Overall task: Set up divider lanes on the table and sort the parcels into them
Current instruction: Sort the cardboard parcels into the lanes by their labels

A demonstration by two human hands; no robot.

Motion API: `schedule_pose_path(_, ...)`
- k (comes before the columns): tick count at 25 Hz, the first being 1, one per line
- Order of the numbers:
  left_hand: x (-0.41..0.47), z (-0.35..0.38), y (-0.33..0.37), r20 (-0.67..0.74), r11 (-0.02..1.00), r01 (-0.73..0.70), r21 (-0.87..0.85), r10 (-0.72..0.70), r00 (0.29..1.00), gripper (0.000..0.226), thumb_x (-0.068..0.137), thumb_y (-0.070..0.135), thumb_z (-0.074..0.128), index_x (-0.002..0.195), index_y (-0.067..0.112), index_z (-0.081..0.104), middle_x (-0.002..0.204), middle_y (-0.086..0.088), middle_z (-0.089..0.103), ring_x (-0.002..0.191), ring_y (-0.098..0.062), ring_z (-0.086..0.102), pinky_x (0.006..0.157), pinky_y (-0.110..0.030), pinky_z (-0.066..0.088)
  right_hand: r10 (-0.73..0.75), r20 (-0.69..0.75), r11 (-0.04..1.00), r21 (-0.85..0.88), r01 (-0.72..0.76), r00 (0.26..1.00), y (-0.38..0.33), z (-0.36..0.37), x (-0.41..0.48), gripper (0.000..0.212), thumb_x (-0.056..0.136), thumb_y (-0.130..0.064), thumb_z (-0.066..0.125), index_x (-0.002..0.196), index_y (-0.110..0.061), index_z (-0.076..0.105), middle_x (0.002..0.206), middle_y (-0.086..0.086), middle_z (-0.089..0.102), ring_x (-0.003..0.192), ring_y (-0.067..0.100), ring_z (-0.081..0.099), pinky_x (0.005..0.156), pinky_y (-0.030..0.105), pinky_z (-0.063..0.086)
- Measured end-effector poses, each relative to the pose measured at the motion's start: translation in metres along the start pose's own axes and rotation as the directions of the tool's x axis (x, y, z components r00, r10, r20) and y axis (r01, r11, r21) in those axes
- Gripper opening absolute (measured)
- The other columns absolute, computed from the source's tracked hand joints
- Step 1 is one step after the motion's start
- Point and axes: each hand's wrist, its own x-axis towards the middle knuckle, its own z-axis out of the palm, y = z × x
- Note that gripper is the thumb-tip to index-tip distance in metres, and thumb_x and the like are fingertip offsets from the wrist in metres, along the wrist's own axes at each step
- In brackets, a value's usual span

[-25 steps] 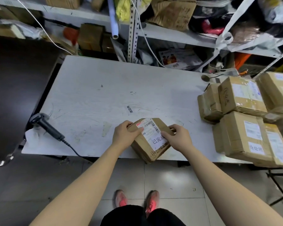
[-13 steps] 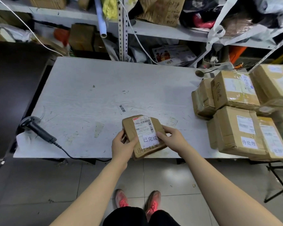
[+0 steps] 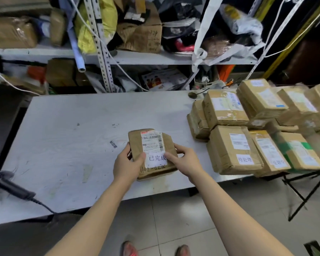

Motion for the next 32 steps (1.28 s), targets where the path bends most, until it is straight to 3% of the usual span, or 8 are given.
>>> schedule_pose_path(4,-0.002,0.014,0.053,-0.066,0.995,-0.092,0.044,0.095,0.993,0.046,0.086,0.034,0.073,0.112,0.068,0.056,0.101,0.031,0.069,0.103,-0.007,0.068,0.086,-0.047,0.061,-0.071,-0.005,0.997,0.035,0.071,0.997,-0.028,-0.039,-0.006,0.057,0.07,-0.047,0.087,0.124,-0.041,0.071,0.098,-0.022,0.07,0.084,-0.004,0.069,0.074,0.024,0.058)
schedule_pose_path(8,-0.013,0.046,0.11,-0.084,0.986,-0.168,-0.004,0.167,0.982,0.057,0.074,0.037,0.078,0.127,0.048,0.059,0.114,0.014,0.073,0.105,-0.014,0.07,0.089,-0.049,0.06,-0.16,-0.024,0.983,0.092,0.161,0.987,-0.041,-0.099,-0.014,0.055,0.072,-0.047,0.087,0.123,-0.037,0.072,0.099,-0.021,0.072,0.09,-0.001,0.067,0.077,0.025,0.059)
schedule_pose_path(13,-0.043,0.111,0.18,-0.087,0.964,-0.263,-0.023,0.261,0.962,0.047,0.082,0.021,0.08,0.108,0.058,0.065,0.105,0.018,0.076,0.095,-0.006,0.074,0.084,-0.045,0.062,-0.268,-0.02,0.95,0.16,0.268,0.963,-0.051,-0.199,-0.028,0.025,0.077,-0.035,0.088,0.098,-0.04,0.076,0.082,-0.028,0.075,0.082,-0.007,0.072,0.072,0.016,0.058)
schedule_pose_path(15,-0.053,0.14,0.201,-0.082,0.954,-0.292,-0.063,0.287,0.954,0.05,0.085,0.014,0.079,0.123,0.043,0.066,0.107,0.013,0.077,0.095,-0.006,0.074,0.084,-0.043,0.063,-0.287,-0.034,0.944,0.162,0.288,0.957,-0.052,-0.239,-0.035,0.019,0.078,-0.034,0.087,0.084,-0.043,0.071,0.068,-0.037,0.068,0.072,-0.017,0.066,0.058,0.006,0.051)
schedule_pose_path(17,-0.062,0.172,0.218,-0.064,0.95,-0.305,-0.064,0.301,0.951,0.056,0.085,0.014,0.08,0.136,0.03,0.061,0.112,0.008,0.075,0.098,-0.01,0.074,0.084,-0.042,0.063,-0.3,-0.055,0.94,0.153,0.305,0.952,-0.045,-0.275,-0.038,0.022,0.078,-0.036,0.087,0.075,-0.046,0.067,0.072,-0.031,0.072,0.074,-0.01,0.07,0.06,0.01,0.053)
schedule_pose_path(20,-0.073,0.216,0.24,-0.018,0.948,-0.315,-0.052,0.315,0.949,0.062,0.084,0.019,0.082,0.139,0.03,0.057,0.118,0.006,0.073,0.104,-0.014,0.072,0.081,-0.041,0.063,-0.288,-0.1,0.945,0.13,0.3,0.952,-0.032,-0.322,-0.043,0.016,0.08,-0.04,0.085,0.09,-0.045,0.073,0.087,-0.019,0.077,0.086,0.001,0.073,0.077,0.027,0.061)
schedule_pose_path(23,-0.075,0.259,0.258,0.059,0.94,-0.339,-0.037,0.341,0.938,0.058,0.082,0.022,0.084,0.133,0.035,0.061,0.113,0.011,0.074,0.103,-0.014,0.073,0.074,-0.038,0.065,-0.277,-0.159,0.945,0.132,0.298,0.948,-0.017,-0.365,-0.05,0.017,0.08,-0.04,0.085,0.09,-0.042,0.072,0.08,-0.027,0.075,0.081,-0.007,0.071,0.07,0.018,0.06)
schedule_pose_path(32,-0.051,0.401,0.281,0.322,0.95,-0.267,-0.158,0.306,0.896,0.061,0.078,0.025,0.084,0.132,0.039,0.059,0.108,0.013,0.076,0.099,-0.013,0.074,0.077,-0.043,0.063,-0.156,-0.462,0.977,0.056,0.204,0.873,0.033,-0.464,-0.04,0.025,0.081,-0.049,0.075,0.105,-0.044,0.078,0.088,-0.024,0.077,0.084,-0.004,0.072,0.067,0.023,0.059)
